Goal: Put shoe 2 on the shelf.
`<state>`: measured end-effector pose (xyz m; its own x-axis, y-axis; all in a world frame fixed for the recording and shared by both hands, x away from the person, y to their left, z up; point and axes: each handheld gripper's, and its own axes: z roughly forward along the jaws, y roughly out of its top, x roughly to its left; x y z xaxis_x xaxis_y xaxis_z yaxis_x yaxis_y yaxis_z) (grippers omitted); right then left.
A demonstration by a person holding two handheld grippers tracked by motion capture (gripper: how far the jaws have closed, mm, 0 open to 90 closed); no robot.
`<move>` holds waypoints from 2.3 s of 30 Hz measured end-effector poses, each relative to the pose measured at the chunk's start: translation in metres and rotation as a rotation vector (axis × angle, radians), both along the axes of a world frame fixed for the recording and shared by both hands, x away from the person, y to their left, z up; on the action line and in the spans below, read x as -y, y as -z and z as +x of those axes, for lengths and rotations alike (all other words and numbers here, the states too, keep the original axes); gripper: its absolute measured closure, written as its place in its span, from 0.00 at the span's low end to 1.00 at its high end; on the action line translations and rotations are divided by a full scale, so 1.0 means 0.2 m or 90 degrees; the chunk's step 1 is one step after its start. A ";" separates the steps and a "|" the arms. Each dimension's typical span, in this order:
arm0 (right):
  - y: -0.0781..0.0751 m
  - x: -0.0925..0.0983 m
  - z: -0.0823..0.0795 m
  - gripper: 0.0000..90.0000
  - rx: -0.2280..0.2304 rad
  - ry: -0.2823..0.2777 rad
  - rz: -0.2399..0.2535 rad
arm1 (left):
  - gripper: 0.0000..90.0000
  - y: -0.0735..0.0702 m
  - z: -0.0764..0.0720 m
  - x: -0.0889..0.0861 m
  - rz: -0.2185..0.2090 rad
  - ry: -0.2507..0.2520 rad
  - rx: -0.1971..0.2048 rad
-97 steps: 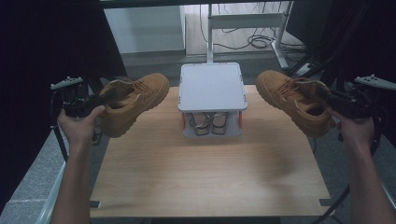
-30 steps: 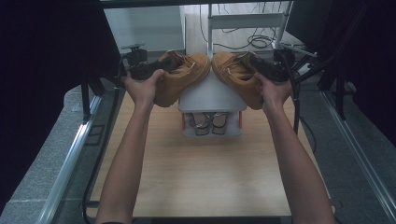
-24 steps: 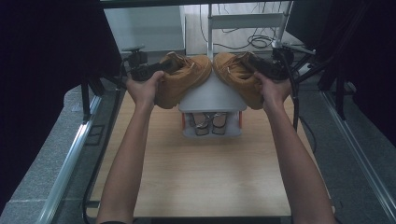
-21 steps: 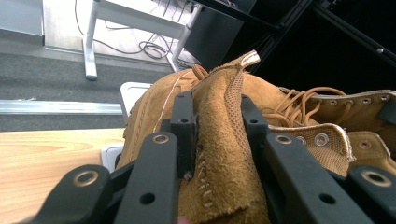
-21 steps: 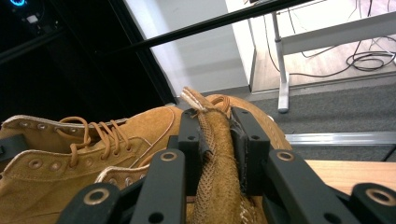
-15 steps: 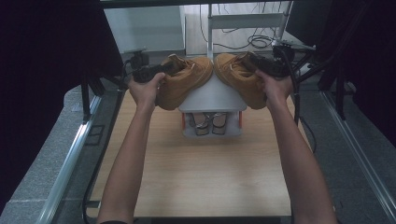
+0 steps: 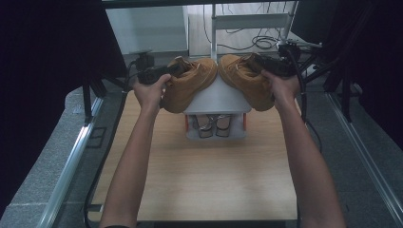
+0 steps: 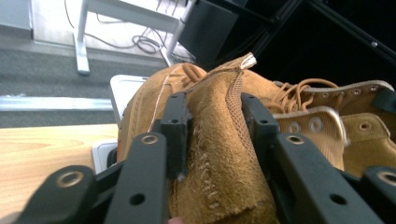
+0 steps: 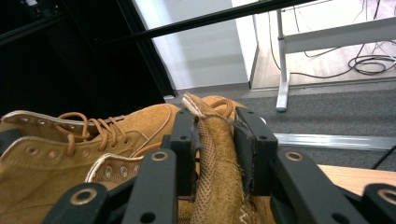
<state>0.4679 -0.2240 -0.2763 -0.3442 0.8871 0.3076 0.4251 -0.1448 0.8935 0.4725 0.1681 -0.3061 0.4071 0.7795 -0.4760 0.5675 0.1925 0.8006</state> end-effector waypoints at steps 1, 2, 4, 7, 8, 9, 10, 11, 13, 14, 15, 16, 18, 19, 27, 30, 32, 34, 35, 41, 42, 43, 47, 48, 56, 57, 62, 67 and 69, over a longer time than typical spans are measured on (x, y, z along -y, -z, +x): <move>0.00 0.01 0.00 0.77 -0.002 -0.001 -0.001 | 0.71 0.00 0.00 0.00 0.000 0.001 0.001; 0.00 0.01 0.01 0.77 0.000 0.001 0.000 | 0.71 0.00 0.00 0.00 0.002 0.002 0.003; 0.00 0.03 0.02 0.77 -0.001 0.001 -0.003 | 0.70 0.00 0.00 0.00 0.005 0.005 0.006; 0.00 0.05 0.03 0.76 -0.004 0.002 0.001 | 0.70 0.00 0.00 0.00 0.005 0.006 0.007; 0.01 0.05 0.03 0.76 -0.002 0.002 -0.001 | 0.70 0.00 0.00 0.00 0.005 0.007 0.007; 0.01 0.05 0.03 0.76 -0.003 0.000 -0.001 | 0.70 0.00 0.00 0.00 0.005 0.008 0.008; 0.01 0.05 0.03 0.76 -0.001 0.002 0.000 | 0.69 0.00 0.00 0.00 0.006 0.009 0.010; 0.01 0.06 0.03 0.76 0.001 0.001 -0.001 | 0.66 0.00 0.00 0.00 0.007 0.011 0.010; 0.01 0.06 0.03 0.74 0.004 -0.001 -0.004 | 0.64 0.00 0.00 0.00 0.010 0.014 0.013; 0.01 0.07 0.04 0.73 0.007 -0.004 -0.005 | 0.63 0.00 0.00 0.00 0.013 0.016 0.015; 0.01 0.08 0.04 0.72 0.007 -0.005 -0.004 | 0.62 0.00 0.00 0.00 0.014 0.018 0.016; 0.01 0.08 0.04 0.72 0.008 -0.006 -0.005 | 0.59 0.00 0.00 -0.01 0.013 0.021 0.016; 0.01 0.10 0.05 0.70 0.004 -0.003 -0.005 | 0.55 0.00 0.01 -0.01 0.011 0.026 0.017; 0.01 0.11 0.05 0.69 0.004 -0.003 -0.004 | 0.54 0.00 0.01 -0.01 0.011 0.028 0.019; 0.02 0.14 0.06 0.64 0.008 -0.021 0.006 | 0.44 -0.02 0.00 -0.03 0.007 0.028 0.032; 0.03 0.15 0.06 0.60 0.007 -0.029 0.009 | 0.43 -0.03 -0.01 -0.04 0.011 0.032 0.033; 0.03 0.16 0.06 0.56 0.003 -0.034 0.014 | 0.42 -0.03 -0.02 -0.05 0.009 0.033 0.035; 0.03 0.16 0.06 0.55 0.005 -0.036 0.016 | 0.42 -0.03 -0.02 -0.05 0.009 0.036 0.039; 0.03 0.17 0.06 0.55 0.004 -0.034 0.016 | 0.42 -0.03 -0.03 -0.06 0.008 0.037 0.042; 0.04 0.20 0.05 0.55 -0.010 -0.038 0.042 | 0.42 -0.04 -0.03 -0.07 0.006 0.044 0.044; 0.04 0.19 0.05 0.55 -0.010 -0.039 0.042 | 0.42 -0.04 -0.03 -0.07 0.008 0.044 0.044; 0.04 0.20 0.05 0.55 -0.008 -0.039 0.039 | 0.42 -0.04 -0.04 -0.07 0.010 0.044 0.044; 0.04 0.21 0.05 0.54 -0.009 -0.036 0.039 | 0.42 -0.04 -0.05 -0.07 0.017 0.046 0.052; 0.04 0.22 0.05 0.54 -0.008 -0.036 0.042 | 0.42 -0.04 -0.05 -0.08 0.019 0.046 0.053; 0.06 0.25 0.03 0.57 -0.027 -0.053 0.043 | 0.44 -0.03 -0.07 -0.10 0.016 0.047 0.053; 0.06 0.25 0.02 0.57 -0.033 -0.060 0.050 | 0.44 -0.03 -0.07 -0.10 0.016 0.048 0.052; 0.05 0.26 0.00 0.58 -0.041 -0.092 0.051 | 0.45 -0.02 -0.09 -0.13 0.019 0.057 0.051; 0.07 0.31 -0.02 0.59 -0.044 -0.092 0.061 | 0.48 -0.03 -0.13 -0.15 0.020 0.070 0.062; 0.08 0.33 -0.02 0.59 -0.046 -0.085 0.054 | 0.48 -0.03 -0.14 -0.16 0.015 0.074 0.064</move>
<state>0.4636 -0.2896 -0.2927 -0.4323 0.8045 0.4073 0.5078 -0.1561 0.8472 0.4451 0.2005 -0.3003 0.5399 0.7352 -0.4099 0.5016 0.1100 0.8581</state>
